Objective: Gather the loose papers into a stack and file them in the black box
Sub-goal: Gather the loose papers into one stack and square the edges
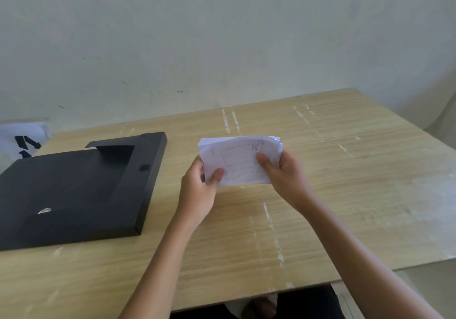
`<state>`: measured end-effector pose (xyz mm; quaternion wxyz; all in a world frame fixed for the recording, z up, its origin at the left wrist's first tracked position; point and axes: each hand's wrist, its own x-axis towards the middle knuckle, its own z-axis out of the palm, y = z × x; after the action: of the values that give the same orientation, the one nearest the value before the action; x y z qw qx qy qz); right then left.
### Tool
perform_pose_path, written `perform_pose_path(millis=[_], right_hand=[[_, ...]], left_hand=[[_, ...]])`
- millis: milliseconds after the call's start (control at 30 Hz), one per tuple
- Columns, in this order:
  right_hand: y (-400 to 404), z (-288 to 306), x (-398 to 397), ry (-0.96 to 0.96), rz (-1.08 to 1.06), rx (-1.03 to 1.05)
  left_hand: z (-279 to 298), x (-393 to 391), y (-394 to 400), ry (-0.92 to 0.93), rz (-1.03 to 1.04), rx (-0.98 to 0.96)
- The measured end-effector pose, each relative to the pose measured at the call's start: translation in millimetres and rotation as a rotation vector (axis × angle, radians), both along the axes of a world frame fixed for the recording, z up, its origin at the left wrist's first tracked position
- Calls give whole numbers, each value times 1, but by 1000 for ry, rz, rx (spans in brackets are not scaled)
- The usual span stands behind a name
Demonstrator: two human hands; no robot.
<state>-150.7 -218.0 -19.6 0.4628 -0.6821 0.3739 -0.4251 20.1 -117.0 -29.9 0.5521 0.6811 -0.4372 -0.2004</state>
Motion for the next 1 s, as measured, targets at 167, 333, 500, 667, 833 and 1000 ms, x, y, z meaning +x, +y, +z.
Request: perform_pose_path(millis=[167,333,500,667,833,1000], right_hand=[[-6,-20,3,145,-78,-77],[-4,-38,4,153,-46,-154],[-5,-38,5,161,-87,-145],[-4,-34,-2,61,-99,-78],[1,-31,-3,98,-70,-82],[2,-32,-4,86,-41,-77]], left_hand=[[-22,2,-6,-255,212,78],[-36,3,-7,-230,254,126],[-38,4,-10,-353,247,192],[-44,8,-8,-341,115,192],[-38,3,-3,-261,59,150],[-36,2,2,-153,18,87]])
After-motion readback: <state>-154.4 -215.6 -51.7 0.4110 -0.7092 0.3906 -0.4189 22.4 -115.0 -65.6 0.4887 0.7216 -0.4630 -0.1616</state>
